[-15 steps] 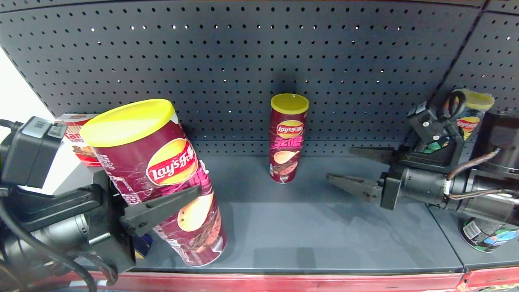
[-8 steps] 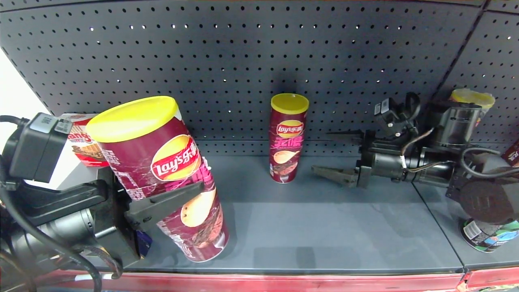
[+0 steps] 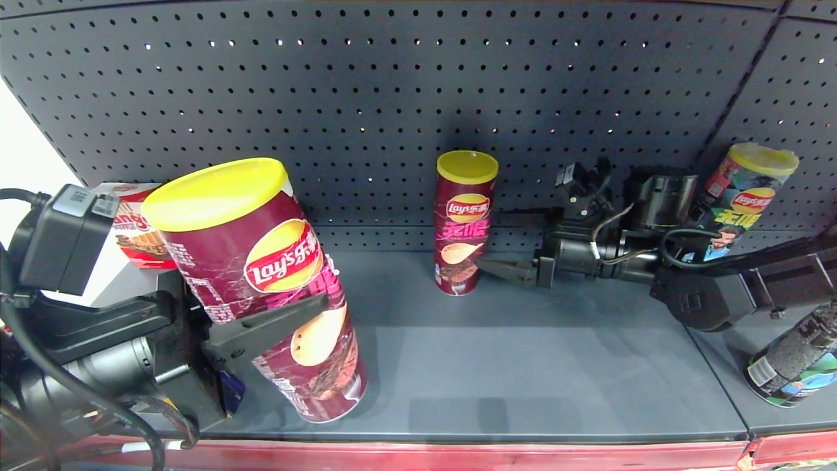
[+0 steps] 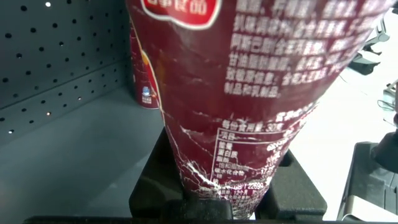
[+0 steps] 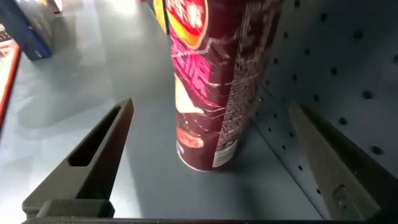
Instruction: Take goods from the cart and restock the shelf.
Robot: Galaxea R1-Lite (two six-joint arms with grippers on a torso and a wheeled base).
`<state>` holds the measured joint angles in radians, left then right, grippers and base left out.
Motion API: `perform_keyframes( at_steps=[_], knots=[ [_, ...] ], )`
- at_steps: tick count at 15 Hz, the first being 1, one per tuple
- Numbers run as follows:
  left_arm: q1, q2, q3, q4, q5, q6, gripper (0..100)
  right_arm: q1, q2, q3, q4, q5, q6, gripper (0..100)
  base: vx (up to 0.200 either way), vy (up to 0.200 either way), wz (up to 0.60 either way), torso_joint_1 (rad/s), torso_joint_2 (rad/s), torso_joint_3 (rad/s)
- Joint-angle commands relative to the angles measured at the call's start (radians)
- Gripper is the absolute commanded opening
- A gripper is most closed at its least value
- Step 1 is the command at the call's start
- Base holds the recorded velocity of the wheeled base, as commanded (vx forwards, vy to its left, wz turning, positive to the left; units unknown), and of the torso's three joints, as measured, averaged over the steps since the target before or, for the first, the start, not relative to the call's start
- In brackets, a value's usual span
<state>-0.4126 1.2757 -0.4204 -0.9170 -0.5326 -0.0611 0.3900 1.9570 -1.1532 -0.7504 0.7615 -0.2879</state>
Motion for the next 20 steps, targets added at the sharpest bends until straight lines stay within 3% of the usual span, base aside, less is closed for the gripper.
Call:
perform_keyframes(
  at_steps=[1, 11, 20],
  knots=[
    [0.000, 0.002, 0.000, 0.000, 0.000, 0.000, 0, 0.018, 0.034, -0.013, -0.001, -0.004, 0.001, 100, 0.000, 0.000, 0.00, 0.000, 0.00, 0.000],
    [0.014, -0.001, 0.005, 0.000, 0.000, 0.000, 0, 0.056, 0.003, 0.067, -0.003, -0.044, -0.001, 100, 0.000, 0.000, 0.00, 0.000, 0.00, 0.000],
    [0.015, -0.003, 0.009, 0.000, 0.000, -0.002, 0, 0.064, 0.114, -0.108, -0.018, -0.083, 0.059, 100, 0.000, 0.000, 0.00, 0.000, 0.00, 0.000]
  ],
)
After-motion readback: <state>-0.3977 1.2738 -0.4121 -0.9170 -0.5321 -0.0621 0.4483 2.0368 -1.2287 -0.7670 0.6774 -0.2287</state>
